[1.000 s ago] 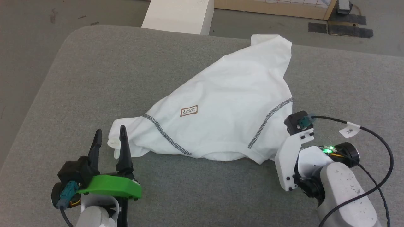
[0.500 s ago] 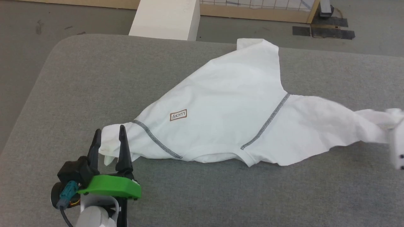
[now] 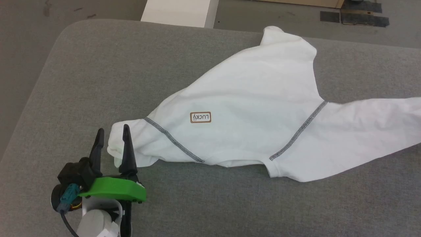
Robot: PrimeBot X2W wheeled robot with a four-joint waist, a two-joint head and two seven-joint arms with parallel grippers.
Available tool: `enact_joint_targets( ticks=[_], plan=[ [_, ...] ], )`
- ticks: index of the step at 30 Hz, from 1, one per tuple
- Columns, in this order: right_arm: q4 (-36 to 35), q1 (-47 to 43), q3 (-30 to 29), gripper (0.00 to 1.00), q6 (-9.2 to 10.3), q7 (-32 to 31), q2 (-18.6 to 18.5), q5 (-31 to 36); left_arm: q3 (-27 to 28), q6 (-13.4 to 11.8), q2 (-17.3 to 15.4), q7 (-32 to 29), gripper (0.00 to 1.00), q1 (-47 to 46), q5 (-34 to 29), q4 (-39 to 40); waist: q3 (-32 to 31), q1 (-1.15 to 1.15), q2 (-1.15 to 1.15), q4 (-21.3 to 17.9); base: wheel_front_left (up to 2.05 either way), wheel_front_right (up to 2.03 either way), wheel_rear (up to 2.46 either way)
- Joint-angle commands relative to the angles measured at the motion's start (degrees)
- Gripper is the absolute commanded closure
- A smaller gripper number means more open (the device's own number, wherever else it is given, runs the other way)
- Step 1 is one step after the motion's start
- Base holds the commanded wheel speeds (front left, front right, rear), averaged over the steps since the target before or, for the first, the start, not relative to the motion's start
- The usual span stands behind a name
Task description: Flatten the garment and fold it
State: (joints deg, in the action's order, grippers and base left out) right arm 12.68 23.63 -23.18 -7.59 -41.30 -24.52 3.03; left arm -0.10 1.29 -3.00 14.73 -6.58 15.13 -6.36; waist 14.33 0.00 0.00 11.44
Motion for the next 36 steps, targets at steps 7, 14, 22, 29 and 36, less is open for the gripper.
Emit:
enact_joint_targets(
  ticks=[7,14,22,29,36],
  plan=[
    [-0.7,0.9,0.4,0.00,0.10,6.3,4.3,-0.1,0.0,0.2,0.1,0.3,0.00,-0.4,-0.6,-0.6,-1.5,0.00,0.00,-1.3,0.00,0.00,0.00],
    [-6.9,-2.0,5.2,0.00,0.10,17.9,11.4,-6.4,0.0,0.4,0.1,0.3,0.00,0.1,-1.1,-1.2,-4.0,0.00,0.00,-2.8,0.00,0.00,0.00],
    [-9.0,-13.0,12.2,0.00,0.10,21.9,18.8,-10.2,-0.3,0.6,0.1,0.3,0.00,1.0,-1.4,-1.8,-6.1,0.00,0.00,-2.8,0.00,0.00,0.00],
    [-4.6,-15.7,15.4,0.00,0.10,11.4,20.8,-8.6,-0.1,0.7,0.1,0.3,0.00,1.8,-1.3,-1.6,-5.9,0.00,0.00,-2.9,0.00,0.00,0.00],
    [0.0,-9.2,17.7,0.00,0.10,-0.8,20.4,-2.4,-1.2,1.0,0.1,0.3,0.00,0.4,-0.5,-1.7,-3.1,0.00,0.00,-1.8,0.00,0.00,0.00]
  ],
)
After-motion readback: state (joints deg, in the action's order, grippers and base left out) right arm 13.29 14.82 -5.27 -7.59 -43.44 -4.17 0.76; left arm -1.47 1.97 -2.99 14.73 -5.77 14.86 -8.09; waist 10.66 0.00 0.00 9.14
